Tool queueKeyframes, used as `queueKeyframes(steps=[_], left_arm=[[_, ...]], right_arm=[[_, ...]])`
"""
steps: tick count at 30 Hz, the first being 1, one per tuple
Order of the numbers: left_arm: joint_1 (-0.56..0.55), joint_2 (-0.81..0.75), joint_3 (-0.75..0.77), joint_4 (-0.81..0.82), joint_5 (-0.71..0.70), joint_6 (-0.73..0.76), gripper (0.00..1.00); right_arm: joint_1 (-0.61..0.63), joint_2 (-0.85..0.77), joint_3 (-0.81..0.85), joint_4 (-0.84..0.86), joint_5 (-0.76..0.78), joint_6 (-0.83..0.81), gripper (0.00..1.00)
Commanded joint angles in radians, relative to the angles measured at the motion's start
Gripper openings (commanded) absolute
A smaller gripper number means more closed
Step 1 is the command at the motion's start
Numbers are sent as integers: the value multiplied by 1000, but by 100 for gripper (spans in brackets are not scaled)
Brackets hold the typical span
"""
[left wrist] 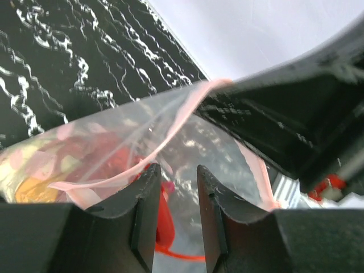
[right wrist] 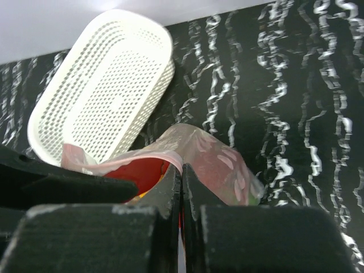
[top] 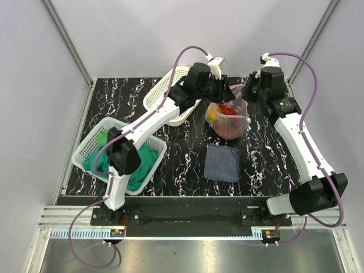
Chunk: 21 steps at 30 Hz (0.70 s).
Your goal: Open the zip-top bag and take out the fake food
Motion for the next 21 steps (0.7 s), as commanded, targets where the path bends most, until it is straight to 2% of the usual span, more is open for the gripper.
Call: queueKeyframes(steps=[1, 4, 10, 15, 21], left_arm=[[30, 121, 225, -97, 30, 58, 36], [47, 171, 313, -123, 73, 63, 38], [47, 88, 186, -121, 62, 113, 43], [45, 56, 133, -173, 27, 115, 41], [15, 30, 121, -242, -82, 118, 51]], right_arm=[[3, -52, 11, 109, 193, -12, 0], [2, -38, 17, 121, 193, -30, 0], [2, 11, 9, 149, 124, -2, 0], [3, 35, 9, 158, 111, 4, 0], [3, 49, 6, 156, 104, 5, 0]])
